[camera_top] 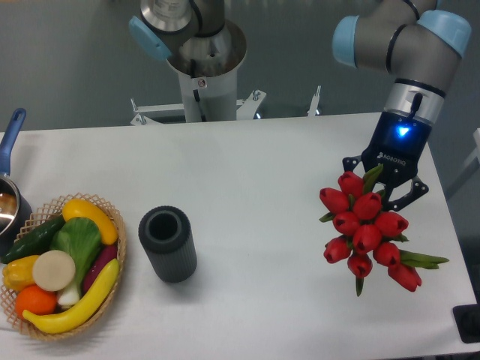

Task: Insert the flowers into the vase
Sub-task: 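Hold the red tulip bunch in the gripper and lift slightly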

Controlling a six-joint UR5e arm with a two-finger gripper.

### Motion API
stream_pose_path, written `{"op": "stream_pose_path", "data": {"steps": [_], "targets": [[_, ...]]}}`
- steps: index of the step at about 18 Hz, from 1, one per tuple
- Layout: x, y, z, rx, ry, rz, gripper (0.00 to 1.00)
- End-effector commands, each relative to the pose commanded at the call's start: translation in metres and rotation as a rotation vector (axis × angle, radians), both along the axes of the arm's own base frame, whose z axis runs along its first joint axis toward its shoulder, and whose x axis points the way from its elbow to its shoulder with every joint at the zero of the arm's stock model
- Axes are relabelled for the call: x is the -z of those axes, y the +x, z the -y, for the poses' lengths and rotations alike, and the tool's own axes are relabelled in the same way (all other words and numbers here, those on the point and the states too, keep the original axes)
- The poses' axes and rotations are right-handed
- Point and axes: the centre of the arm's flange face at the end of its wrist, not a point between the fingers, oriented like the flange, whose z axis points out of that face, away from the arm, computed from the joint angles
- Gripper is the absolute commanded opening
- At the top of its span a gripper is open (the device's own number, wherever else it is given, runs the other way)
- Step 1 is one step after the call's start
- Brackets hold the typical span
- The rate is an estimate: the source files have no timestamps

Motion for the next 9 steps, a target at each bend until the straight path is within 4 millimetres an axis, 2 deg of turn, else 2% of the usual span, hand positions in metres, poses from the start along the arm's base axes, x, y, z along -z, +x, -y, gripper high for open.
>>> {"op": "stream_pose_path", "data": {"steps": [2, 9], "targets": [[0.0054, 0.0028, -0.0022, 0.006, -0.002, 0.003, 0.08], [0.0052, 0.0055, -0.011, 0.023, 0.016, -0.021, 0.08]]}}
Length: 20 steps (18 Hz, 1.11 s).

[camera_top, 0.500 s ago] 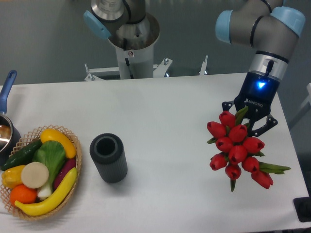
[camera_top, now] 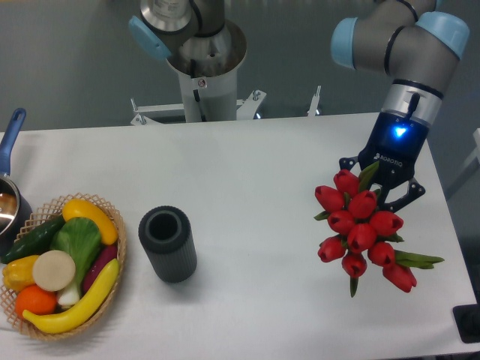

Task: Insert the flowers into the vase
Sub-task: 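Hold the red tulip bunch in the gripper and lift slightly, then carry the tulip bunch toward the black vase, stems pointing down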

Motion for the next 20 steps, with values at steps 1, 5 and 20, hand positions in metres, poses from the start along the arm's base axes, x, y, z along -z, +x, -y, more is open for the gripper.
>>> {"op": "stream_pose_path", "data": {"steps": [1, 5, 20], "targets": [[-0.004, 0.004, -0.006, 0.018, 0.02, -0.006, 0.08], [-0.011, 0.029, -0.034, 0.107, 0.112, 0.012, 0.08], [-0.036, 0.175, -0.088, 0.418, 0.415, 0.188, 0.08]]}}
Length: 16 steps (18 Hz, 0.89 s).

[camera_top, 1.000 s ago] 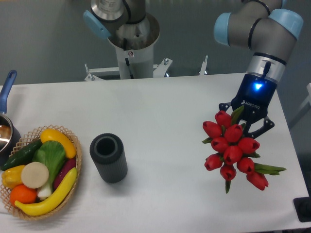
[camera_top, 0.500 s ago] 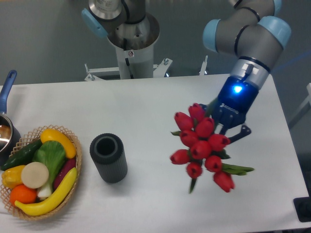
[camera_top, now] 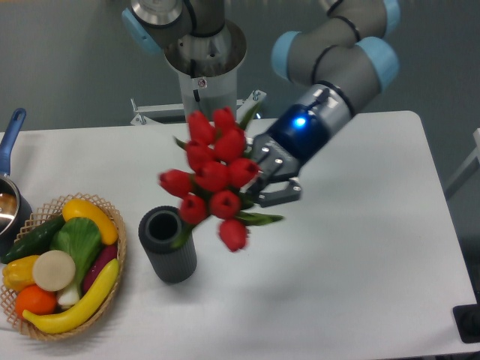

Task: Insert the flowers into the vase
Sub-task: 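Carry the tulip bunch toward the black vase, stems pointing down, then lower the tulip stems into the black vase opening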

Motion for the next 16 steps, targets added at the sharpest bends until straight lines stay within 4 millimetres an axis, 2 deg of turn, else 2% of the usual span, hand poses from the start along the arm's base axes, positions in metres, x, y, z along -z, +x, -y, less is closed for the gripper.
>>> {"op": "stream_pose_path", "data": {"steps": [2, 7, 9, 12, 16], "targets": [[0.009, 0.023, -0.013, 0.048, 0.003, 0.025, 0.08], [0.022, 0.051, -0.024, 0.11, 0.025, 0.077, 0.08], [0.03, 0.053, -0.024, 0.111, 0.016, 0.091, 0.08], [0.042, 0.065, -0.028, 0.135, 0.025, 0.076, 0.08], [0.053, 0.058, -0.03, 0.131, 0.024, 0.077, 0.08]]}}
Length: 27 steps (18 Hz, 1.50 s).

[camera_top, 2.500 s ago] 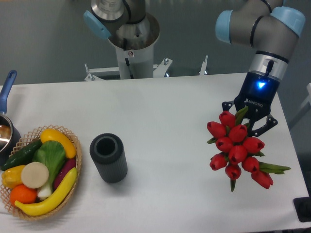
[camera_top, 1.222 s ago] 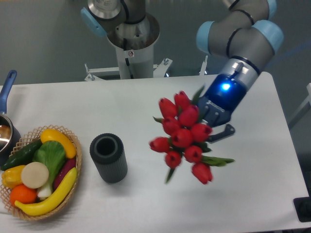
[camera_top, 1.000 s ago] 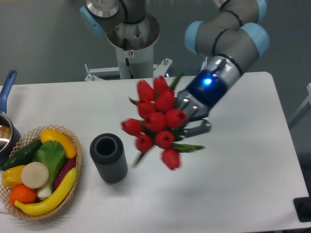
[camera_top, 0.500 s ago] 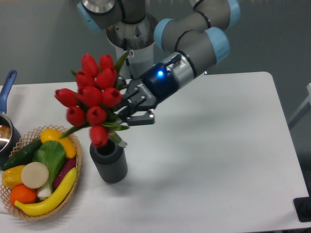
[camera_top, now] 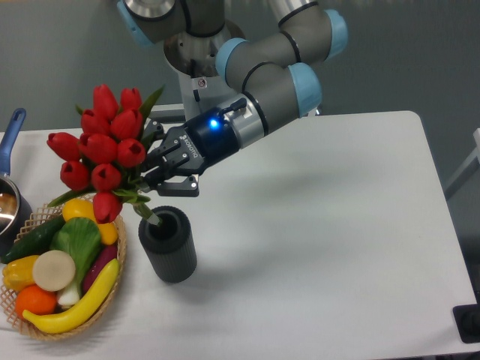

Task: Insert the flowers into the vase
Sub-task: 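Lower the tulip stems into the black vase opening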

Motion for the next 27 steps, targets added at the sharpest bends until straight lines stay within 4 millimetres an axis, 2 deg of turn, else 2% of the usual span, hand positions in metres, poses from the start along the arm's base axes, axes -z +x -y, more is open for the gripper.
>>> {"op": "stream_pose_path", "data": {"steps": [6, 12, 27], "targets": [[0.022, -0.006, 0.003, -0.008, 0.0, 0.0, 0.08], [0.054, -0.009, 0.018, -0.034, -0.023, 0.033, 0.1], [0.114, -0.024, 0.012, -0.037, -0.072, 0.094, 0.14]]}}
